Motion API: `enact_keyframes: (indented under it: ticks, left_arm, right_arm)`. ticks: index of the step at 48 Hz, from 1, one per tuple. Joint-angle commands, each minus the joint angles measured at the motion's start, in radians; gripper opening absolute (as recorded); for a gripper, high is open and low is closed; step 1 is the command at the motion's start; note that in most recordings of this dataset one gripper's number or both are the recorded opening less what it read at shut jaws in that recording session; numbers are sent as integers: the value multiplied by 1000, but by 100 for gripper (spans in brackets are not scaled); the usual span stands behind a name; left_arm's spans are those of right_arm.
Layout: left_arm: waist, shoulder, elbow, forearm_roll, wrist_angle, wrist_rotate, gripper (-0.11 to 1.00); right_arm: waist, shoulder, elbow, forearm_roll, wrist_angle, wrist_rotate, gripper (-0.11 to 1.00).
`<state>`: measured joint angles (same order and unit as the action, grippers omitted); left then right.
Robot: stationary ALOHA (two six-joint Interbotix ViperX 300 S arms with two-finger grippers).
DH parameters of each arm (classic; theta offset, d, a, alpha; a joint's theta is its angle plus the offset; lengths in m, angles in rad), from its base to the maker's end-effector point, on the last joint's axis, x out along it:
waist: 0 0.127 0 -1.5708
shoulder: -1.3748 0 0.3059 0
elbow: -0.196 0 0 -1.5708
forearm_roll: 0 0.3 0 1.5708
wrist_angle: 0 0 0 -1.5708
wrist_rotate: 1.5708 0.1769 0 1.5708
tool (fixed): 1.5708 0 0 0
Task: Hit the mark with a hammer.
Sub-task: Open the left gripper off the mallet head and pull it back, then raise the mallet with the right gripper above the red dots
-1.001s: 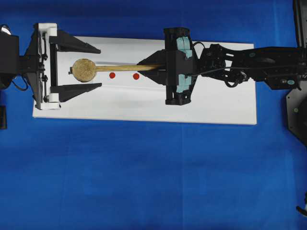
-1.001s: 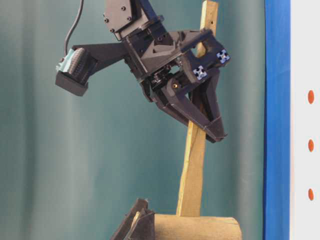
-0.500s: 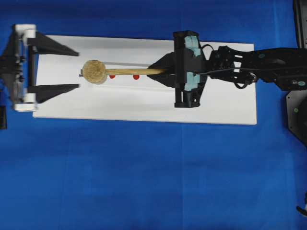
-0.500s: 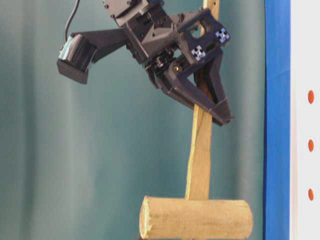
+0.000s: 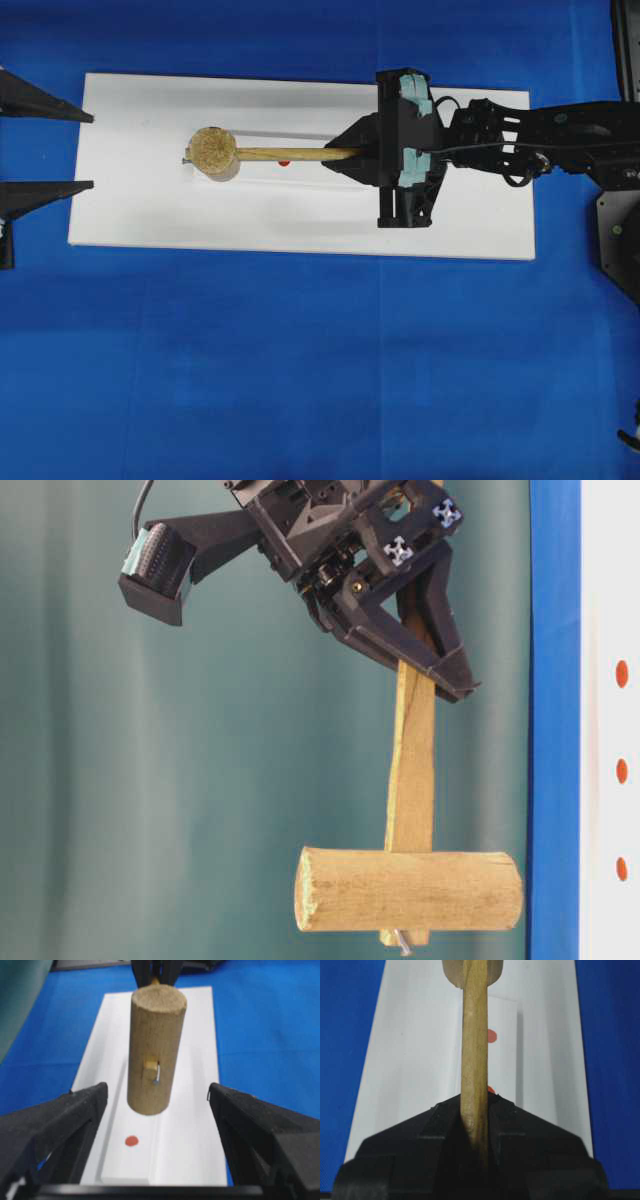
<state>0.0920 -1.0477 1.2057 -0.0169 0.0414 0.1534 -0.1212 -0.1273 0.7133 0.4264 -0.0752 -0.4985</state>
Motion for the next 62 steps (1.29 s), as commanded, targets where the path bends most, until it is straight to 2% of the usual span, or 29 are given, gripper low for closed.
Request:
enact_keyframes:
  ticks: [1,19,40,49,60,62]
  left_arm:
    - [-2,8,-8,-2,0,-2,79]
    - [-2,18,0,-2,0,-3,78]
    - [-2,18,6,-2,0,-6,78]
    - [-2,20,9,-2,0,-6,78]
    - [-2,18,12,-2,0,-6,78]
    - [-2,20,12,-2,0,-6,78]
  right_arm:
    - [2,-32,-15,8,-6,3,2]
    - [-80,-25,-28,14,-20,3,2]
    - [-74,-5,-32,32,-15,2,2]
    - [-61,51,-31,66,-20,2,2]
    - [-43,164,-21,141,-20,2,2]
    - [-43,173,-18,143,-20,2,2]
